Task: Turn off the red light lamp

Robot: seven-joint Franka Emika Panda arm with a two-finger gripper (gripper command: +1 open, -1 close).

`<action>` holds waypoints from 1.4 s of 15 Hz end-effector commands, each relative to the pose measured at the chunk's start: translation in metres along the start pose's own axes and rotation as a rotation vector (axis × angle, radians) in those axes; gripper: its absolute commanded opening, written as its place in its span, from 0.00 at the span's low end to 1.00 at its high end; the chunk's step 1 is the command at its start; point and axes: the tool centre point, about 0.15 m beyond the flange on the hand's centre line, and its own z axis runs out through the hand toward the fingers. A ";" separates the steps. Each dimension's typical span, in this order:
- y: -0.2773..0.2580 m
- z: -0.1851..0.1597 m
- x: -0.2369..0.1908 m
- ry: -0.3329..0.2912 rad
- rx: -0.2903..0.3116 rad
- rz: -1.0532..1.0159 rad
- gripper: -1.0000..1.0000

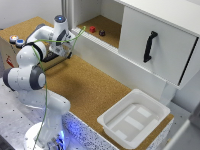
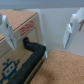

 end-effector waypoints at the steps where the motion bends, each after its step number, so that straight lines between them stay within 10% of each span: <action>1: -0.074 -0.051 0.016 -0.230 -0.124 -0.257 1.00; 14: -0.303 -0.059 0.042 -0.344 0.180 -0.769 1.00; 15: -0.322 -0.054 0.040 -0.341 0.198 -0.827 0.00; 21: -0.357 -0.039 0.042 -0.363 0.221 -0.940 0.00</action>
